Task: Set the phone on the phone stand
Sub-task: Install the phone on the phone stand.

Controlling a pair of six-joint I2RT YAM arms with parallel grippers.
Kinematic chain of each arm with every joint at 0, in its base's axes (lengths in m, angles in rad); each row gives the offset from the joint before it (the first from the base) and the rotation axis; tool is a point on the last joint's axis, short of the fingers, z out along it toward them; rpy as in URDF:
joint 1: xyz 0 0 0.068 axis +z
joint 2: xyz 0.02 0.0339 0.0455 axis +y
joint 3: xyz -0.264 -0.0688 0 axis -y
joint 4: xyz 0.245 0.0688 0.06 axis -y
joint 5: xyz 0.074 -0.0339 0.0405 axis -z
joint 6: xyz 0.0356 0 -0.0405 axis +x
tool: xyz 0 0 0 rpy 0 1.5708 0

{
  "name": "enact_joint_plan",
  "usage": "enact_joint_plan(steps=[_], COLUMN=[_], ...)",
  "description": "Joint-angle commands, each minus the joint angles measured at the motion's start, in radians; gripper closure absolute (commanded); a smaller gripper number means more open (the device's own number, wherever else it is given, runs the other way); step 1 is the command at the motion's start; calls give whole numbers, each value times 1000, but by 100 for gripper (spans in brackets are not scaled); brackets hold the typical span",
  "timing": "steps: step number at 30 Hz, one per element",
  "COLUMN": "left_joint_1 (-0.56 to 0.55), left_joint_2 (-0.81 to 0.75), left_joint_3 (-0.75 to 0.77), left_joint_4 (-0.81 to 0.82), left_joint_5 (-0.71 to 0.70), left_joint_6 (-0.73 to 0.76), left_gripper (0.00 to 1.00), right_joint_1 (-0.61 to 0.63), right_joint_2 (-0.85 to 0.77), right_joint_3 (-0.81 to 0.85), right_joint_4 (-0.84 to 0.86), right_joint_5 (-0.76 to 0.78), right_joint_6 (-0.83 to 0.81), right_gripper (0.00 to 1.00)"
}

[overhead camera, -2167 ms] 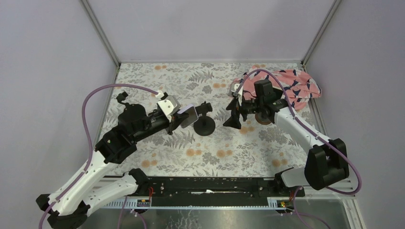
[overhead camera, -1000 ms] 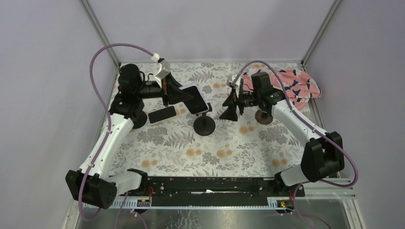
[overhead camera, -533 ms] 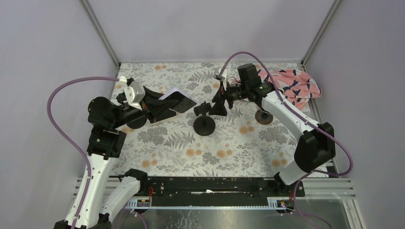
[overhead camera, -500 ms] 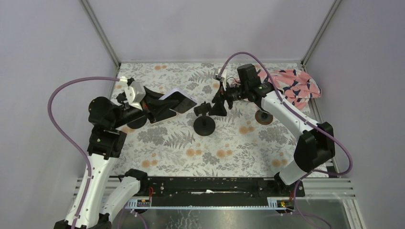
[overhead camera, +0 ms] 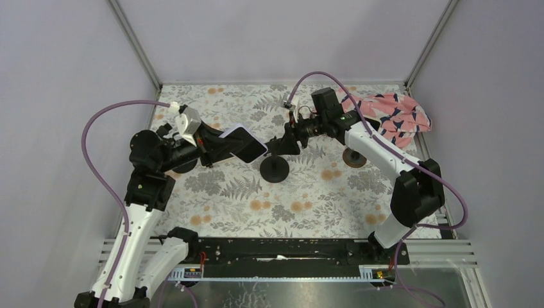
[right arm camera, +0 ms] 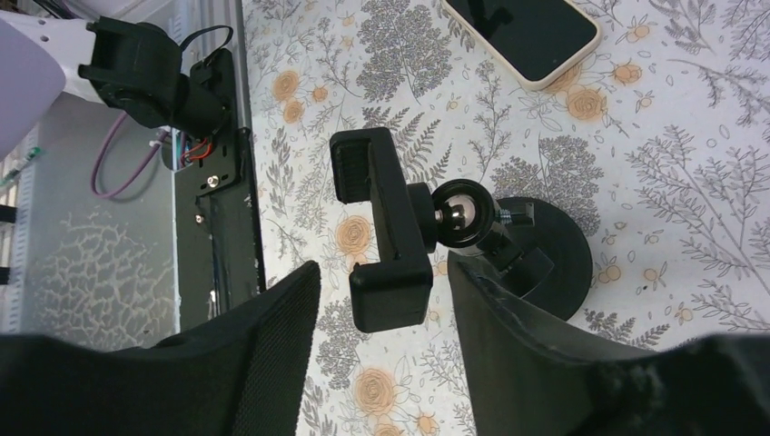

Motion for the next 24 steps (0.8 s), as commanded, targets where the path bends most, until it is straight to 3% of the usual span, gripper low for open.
enact_joint_plan(steps=[1,8,11,24], left_joint_1=[3,3,3,-37], left_joint_2=[-25,-23,-18,99], left_joint_3=[-3,-29,-38,-77], left_joint_4=[114,173,208,605], left_joint_5=[12,42,71,241], left_joint_6=[-31,-78,-106,-376], left_gripper=[100,100,100,99], right_joint_1=[5,5,2,-86], right_joint_2=[5,-31,-69,-242], right_joint_3=[36,20,12,-153], right_joint_4=[26,24,2,-155], right_joint_5=[-28,-21,-17,-163], right_joint_6=[27,12,-20,-182], right_gripper=[43,79,88,92])
